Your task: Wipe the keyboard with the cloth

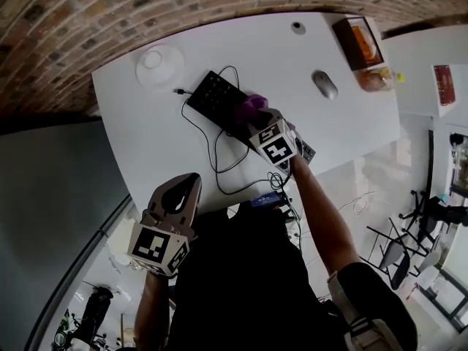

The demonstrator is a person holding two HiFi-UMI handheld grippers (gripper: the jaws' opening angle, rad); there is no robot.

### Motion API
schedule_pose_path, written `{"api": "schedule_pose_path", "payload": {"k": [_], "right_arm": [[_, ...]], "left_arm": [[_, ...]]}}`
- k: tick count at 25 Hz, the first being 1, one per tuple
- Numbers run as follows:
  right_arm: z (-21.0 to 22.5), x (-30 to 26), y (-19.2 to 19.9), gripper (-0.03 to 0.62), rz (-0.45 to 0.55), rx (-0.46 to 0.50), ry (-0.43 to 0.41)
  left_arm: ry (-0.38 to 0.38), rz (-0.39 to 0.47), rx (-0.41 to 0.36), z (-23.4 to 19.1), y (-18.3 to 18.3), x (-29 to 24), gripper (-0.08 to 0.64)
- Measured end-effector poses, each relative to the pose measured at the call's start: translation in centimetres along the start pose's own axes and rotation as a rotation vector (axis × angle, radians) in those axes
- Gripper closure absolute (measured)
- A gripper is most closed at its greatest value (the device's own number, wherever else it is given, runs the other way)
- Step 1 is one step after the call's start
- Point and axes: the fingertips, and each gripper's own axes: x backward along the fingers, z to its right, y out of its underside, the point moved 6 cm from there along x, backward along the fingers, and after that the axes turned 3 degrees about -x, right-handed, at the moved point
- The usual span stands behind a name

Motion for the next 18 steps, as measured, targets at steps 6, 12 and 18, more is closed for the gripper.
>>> {"api": "schedule_pose_path", "payload": {"k": [6, 12, 18], "right_arm": [[-0.7, -1.7, -2.9, 0.469, 0.014, 0.018, -0.007], [-1.0, -3.2, -5.7, 0.470, 0.017, 0.056, -0.010], [-1.6, -4.6, -8.0, 0.469, 0.027, 0.082, -0.026]], "left_arm": [[-0.008, -0.023, 0.034, -1.7, 0.3, 0.7, 0.546], [-0.010, -0.010, 0.065, -2.8, 0.5, 0.7, 0.546], [-0.018, 0.024, 0.080, -3.7, 0.4, 1.0, 0.546]]}}
